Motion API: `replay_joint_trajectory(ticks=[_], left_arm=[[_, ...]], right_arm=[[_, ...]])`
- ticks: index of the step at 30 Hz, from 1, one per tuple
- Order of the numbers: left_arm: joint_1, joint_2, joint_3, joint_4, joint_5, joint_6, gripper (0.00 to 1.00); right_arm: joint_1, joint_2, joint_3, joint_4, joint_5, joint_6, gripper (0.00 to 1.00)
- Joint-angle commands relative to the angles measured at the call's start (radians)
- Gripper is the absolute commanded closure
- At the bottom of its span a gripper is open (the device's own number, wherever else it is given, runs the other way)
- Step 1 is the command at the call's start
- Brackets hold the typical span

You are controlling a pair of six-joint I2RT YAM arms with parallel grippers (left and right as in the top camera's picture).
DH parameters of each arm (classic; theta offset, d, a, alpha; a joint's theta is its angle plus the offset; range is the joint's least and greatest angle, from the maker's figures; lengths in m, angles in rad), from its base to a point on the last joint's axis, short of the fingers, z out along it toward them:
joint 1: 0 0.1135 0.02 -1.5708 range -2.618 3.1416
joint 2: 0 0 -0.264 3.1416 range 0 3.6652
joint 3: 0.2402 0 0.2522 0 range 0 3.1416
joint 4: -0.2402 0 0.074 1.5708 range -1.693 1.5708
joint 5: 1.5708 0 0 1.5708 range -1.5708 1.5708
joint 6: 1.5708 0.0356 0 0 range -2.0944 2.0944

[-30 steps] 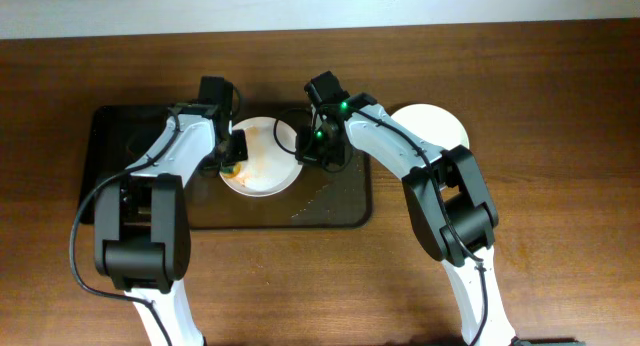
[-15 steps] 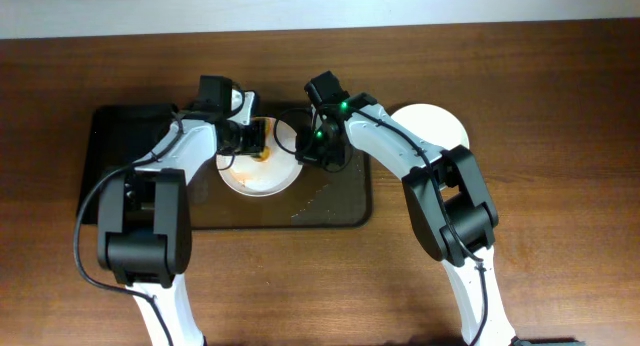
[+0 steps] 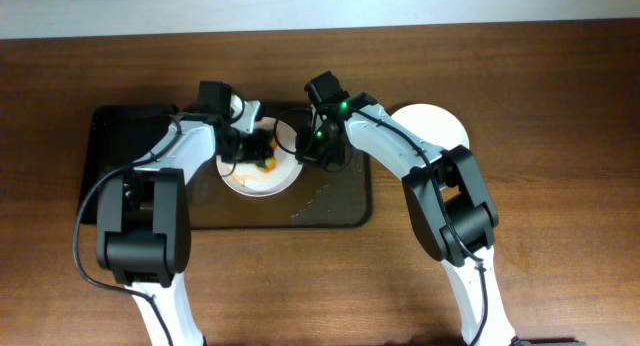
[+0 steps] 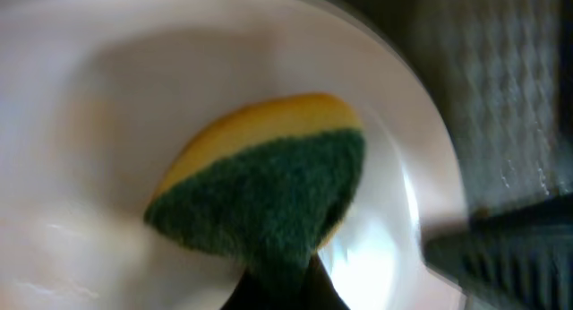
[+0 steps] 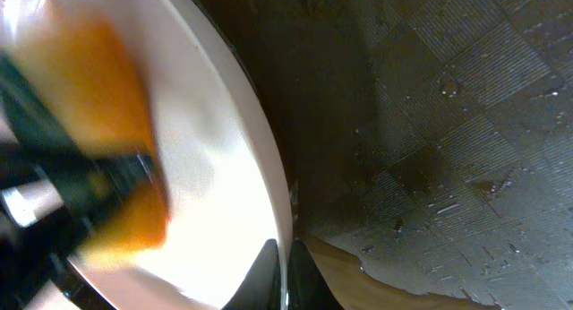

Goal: Clean dirty plates on tray and stack at the side
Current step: 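Scrub the last plate with the sponge in the left gripper, then lift the last plate with the right gripper and carry it right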

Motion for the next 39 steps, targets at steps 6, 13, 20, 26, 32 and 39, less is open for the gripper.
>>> replay_joint_trajectory(ticks=[6, 13, 20, 26, 32, 39], left_arm=[[0.045, 0.083, -0.053, -0.237, -0.444, -0.228, 0.99], [0.045, 0.083, -0.053, -0.286, -0.020, 0.097, 0.99], [0.110, 0.047, 0.133, -0.264, 0.008, 0.019, 0.99], [0.154, -0.196, 0.219, -0.279, -0.004, 0.001, 0.99], [0.154, -0.305, 0.219, -0.317, -0.045, 0.005, 0.99], [0.154, -0.305, 0.219, -0.354, -0.105, 0.005, 0.99]], right_arm=[[0.000, 0.004, -0.010, -0.004, -0.020, -0.021, 0.96], [0.000, 0.004, -0.010, -0.003, -0.020, -0.021, 0.96], [0.000, 0.002, -0.009, -0.003, -0.047, -0.040, 0.96], [0.002, -0.088, -0.009, -0.056, -0.021, -0.118, 0.96], [0.069, -0.244, -0.009, -0.227, 0.239, -0.149, 0.96], [0.096, -0.415, -0.009, -0.327, 0.435, -0.149, 0.96]])
